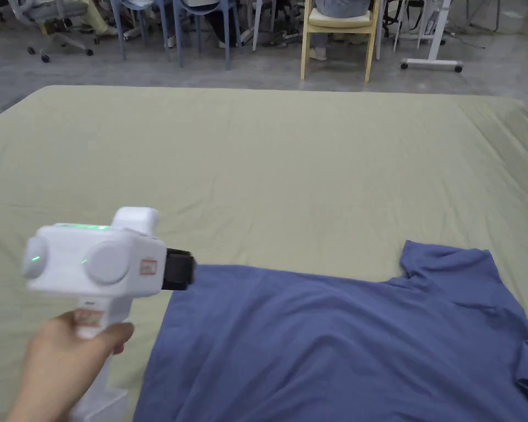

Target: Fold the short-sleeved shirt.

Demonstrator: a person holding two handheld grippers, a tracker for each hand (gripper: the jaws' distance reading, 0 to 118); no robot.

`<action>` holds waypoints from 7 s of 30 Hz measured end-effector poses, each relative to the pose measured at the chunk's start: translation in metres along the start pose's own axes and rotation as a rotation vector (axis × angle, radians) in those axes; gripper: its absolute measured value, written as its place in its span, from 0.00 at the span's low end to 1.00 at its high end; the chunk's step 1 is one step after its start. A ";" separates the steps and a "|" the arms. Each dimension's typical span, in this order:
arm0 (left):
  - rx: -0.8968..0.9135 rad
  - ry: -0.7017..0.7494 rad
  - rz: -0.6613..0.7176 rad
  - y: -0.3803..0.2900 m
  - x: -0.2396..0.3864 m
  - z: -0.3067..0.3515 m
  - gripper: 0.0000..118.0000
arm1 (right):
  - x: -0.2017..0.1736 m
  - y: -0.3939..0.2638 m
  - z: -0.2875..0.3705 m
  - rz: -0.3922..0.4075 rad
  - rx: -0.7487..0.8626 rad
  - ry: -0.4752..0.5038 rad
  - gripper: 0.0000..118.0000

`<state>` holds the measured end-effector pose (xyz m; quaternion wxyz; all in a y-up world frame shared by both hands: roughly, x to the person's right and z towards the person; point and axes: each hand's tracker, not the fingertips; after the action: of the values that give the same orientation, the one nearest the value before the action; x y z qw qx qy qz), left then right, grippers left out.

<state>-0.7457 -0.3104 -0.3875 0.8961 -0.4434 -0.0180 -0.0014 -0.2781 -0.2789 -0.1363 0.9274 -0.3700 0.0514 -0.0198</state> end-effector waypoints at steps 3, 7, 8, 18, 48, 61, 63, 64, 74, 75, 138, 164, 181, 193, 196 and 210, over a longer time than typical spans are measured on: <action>-0.121 0.048 0.024 0.030 -0.006 -0.086 0.78 | -0.001 0.006 -0.017 -0.012 -0.027 0.004 0.02; -0.218 -0.007 0.058 0.039 -0.014 -0.154 0.78 | 0.001 0.009 -0.041 -0.009 -0.080 -0.020 0.02; -0.230 -0.005 0.065 0.040 -0.016 -0.166 0.78 | 0.002 0.010 -0.048 -0.002 -0.099 -0.018 0.02; -0.185 -0.008 -0.029 0.027 -0.001 -0.165 0.03 | -0.002 0.005 -0.088 -0.001 -0.180 0.011 0.02; 0.116 -0.167 0.044 0.031 0.027 -0.005 0.03 | 0.124 0.127 -0.276 -0.048 -0.276 -0.137 0.04; 0.633 -0.107 -0.063 0.077 0.035 0.239 0.03 | 0.056 0.243 -0.001 0.022 0.505 -0.014 0.04; 0.722 -0.080 -0.069 0.095 0.033 0.284 0.03 | 0.046 0.272 0.042 0.039 0.620 -0.030 0.04; 0.767 -0.074 -0.065 0.105 0.031 0.305 0.03 | 0.044 0.287 0.061 0.038 0.647 -0.013 0.04; 0.924 0.056 -0.053 0.228 0.011 0.418 0.03 | 0.009 0.446 0.156 0.088 0.870 -0.049 0.04; 0.924 0.061 -0.041 0.245 0.009 0.418 0.03 | 0.007 0.465 0.157 0.088 0.875 -0.052 0.04; 0.120 0.015 -0.030 -0.176 -0.016 0.140 0.03 | 0.079 -0.038 -0.028 -0.048 0.088 -0.009 0.04; 0.030 0.129 -0.023 -0.222 0.015 0.256 0.76 | 0.041 -0.057 0.052 -0.092 -0.102 -0.054 0.87; -0.339 -0.009 0.024 -0.252 -0.017 0.098 0.67 | 0.002 -0.077 0.010 -0.076 -0.199 0.106 0.02; -0.289 -0.064 -0.054 -0.246 -0.002 0.097 0.03 | -0.001 -0.086 -0.010 -0.063 -0.290 0.092 0.02; -0.263 -0.054 -0.043 -0.242 0.006 0.113 0.03 | 0.014 -0.087 -0.010 -0.072 -0.318 0.005 0.62; -0.262 -0.042 0.027 -0.239 0.009 0.113 0.03 | 0.076 -0.119 -0.084 -0.186 -0.428 -0.001 0.14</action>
<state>-0.7443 -0.3651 -0.1285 0.8300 -0.5567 -0.0305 0.0177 -0.2116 -0.4285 -0.1208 0.8220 -0.5614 0.0195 -0.0937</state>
